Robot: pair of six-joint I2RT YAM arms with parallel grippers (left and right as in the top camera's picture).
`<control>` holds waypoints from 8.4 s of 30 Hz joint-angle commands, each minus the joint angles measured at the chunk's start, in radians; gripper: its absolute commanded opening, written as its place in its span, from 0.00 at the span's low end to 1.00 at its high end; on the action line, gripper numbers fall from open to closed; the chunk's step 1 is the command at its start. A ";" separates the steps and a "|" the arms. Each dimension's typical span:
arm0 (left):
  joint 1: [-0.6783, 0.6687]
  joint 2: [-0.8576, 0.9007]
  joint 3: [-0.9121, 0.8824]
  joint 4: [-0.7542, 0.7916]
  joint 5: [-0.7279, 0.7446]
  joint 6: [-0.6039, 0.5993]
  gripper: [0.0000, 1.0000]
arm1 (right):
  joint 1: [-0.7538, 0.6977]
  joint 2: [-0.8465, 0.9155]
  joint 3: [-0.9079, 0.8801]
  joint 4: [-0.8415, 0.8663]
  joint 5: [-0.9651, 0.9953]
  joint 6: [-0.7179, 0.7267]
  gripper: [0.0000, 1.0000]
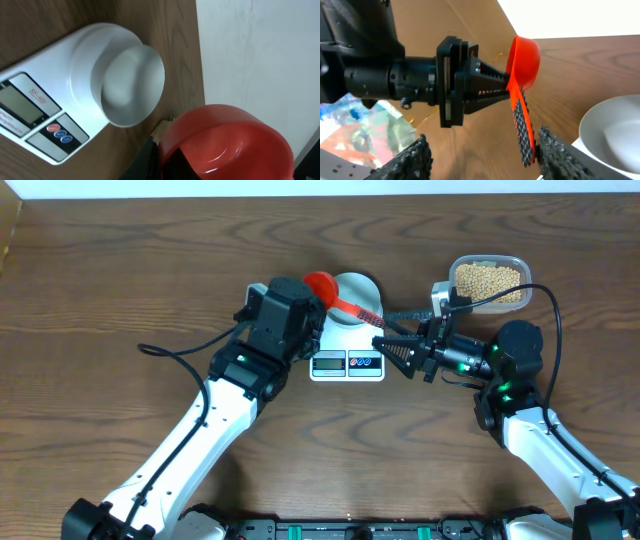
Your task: Scoop item into bowl and weigh 50g on scale
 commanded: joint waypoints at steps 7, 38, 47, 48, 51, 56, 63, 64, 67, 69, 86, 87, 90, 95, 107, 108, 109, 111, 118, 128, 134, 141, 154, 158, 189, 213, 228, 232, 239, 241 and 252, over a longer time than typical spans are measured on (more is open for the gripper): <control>-0.089 0.004 0.005 0.046 0.013 -0.002 0.07 | 0.011 0.002 0.014 0.005 0.050 -0.003 0.46; -0.119 0.004 0.005 0.047 0.014 0.006 0.07 | 0.011 0.002 0.015 0.005 0.090 0.032 0.02; -0.119 0.004 0.005 0.046 0.014 0.010 0.08 | 0.011 0.002 0.014 0.005 0.091 0.034 0.01; -0.119 0.004 0.005 0.046 0.014 0.010 0.08 | 0.011 0.002 0.014 0.005 0.091 0.034 0.01; -0.119 0.004 0.005 0.045 0.013 0.010 0.14 | 0.008 0.002 0.014 0.004 0.094 0.021 0.01; -0.119 0.004 0.005 0.037 0.013 0.010 0.24 | -0.004 0.002 0.014 -0.037 0.111 -0.020 0.01; -0.118 0.004 0.005 -0.019 -0.047 0.010 0.32 | -0.048 0.002 0.014 -0.070 0.171 -0.069 0.01; -0.118 0.004 0.005 -0.032 -0.063 0.010 0.33 | -0.055 0.002 0.014 -0.071 0.187 -0.081 0.01; -0.118 0.004 0.005 -0.053 -0.103 0.058 0.34 | -0.066 0.002 0.015 -0.105 0.265 -0.135 0.01; -0.117 0.004 0.005 -0.052 -0.122 0.121 0.36 | -0.070 0.002 0.015 -0.117 0.299 -0.167 0.01; -0.116 0.004 0.005 -0.184 -0.311 0.220 0.62 | -0.177 0.002 0.205 -0.542 0.395 -0.417 0.01; -0.116 0.004 0.005 -0.210 -0.327 0.220 0.79 | -0.177 0.002 0.232 -0.594 0.416 -0.445 0.01; -0.116 0.004 0.005 -0.292 -0.356 0.220 0.85 | -0.177 0.002 0.323 -0.769 0.500 -0.536 0.01; -0.116 0.004 0.005 -0.322 -0.360 0.220 0.85 | -0.177 0.002 0.431 -0.951 0.637 -0.621 0.01; -0.105 0.003 0.005 -0.285 -0.373 0.432 0.75 | -0.177 0.002 0.460 -0.956 0.704 -0.629 0.01; -0.098 0.003 0.005 -0.283 -0.373 0.458 0.74 | -0.177 0.002 0.460 -0.951 0.704 -0.629 0.01; -0.091 0.003 0.005 -0.282 -0.373 0.479 0.74 | -0.177 0.002 0.460 -0.947 0.704 -0.629 0.01; -0.076 0.003 0.005 -0.276 -0.373 0.538 0.74 | -0.177 0.002 0.460 -0.941 0.704 -0.629 0.01; -0.049 0.002 0.005 -0.242 -0.370 0.705 0.74 | -0.177 0.002 0.460 -0.938 0.703 -0.629 0.01; -0.050 -0.013 0.029 -0.216 -0.259 1.016 0.74 | -0.177 0.002 0.460 -0.945 0.703 -0.629 0.01; -0.051 -0.016 0.041 -0.217 -0.011 1.130 0.46 | -0.177 0.002 0.460 -0.941 0.703 -0.629 0.01; -0.115 0.008 0.041 -0.249 0.001 1.141 0.08 | -0.177 0.002 0.460 -0.927 0.703 -0.629 0.01; -0.213 0.262 0.041 -0.179 -0.021 1.282 0.08 | -0.177 0.002 0.460 -0.911 0.704 -0.629 0.01; -0.212 0.326 0.041 -0.104 -0.021 1.318 0.07 | -0.177 0.002 0.460 -0.911 0.703 -0.629 0.01; -0.208 0.439 0.037 0.025 -0.093 1.334 0.08 | -0.177 0.002 0.460 -0.911 0.703 -0.629 0.01; -0.193 0.475 0.037 0.032 -0.093 1.337 0.08 | -0.177 0.002 0.460 -0.911 0.703 -0.629 0.01; -0.196 0.483 0.032 0.032 -0.073 1.361 0.07 | -0.177 0.002 0.460 -0.911 0.703 -0.629 0.01; -0.196 0.483 0.027 0.032 -0.065 1.361 0.07 | -0.177 0.002 0.460 -0.911 0.703 -0.629 0.01; -0.196 0.483 0.026 0.032 -0.061 1.361 0.08 | -0.177 0.002 0.460 -0.911 0.703 -0.629 0.01; -0.196 0.483 0.026 0.032 -0.061 1.361 0.07 | -0.177 0.002 0.460 -0.911 0.703 -0.629 0.01; -0.196 0.507 0.022 0.032 -0.043 1.360 0.07 | -0.177 0.002 0.460 -0.911 0.703 -0.629 0.01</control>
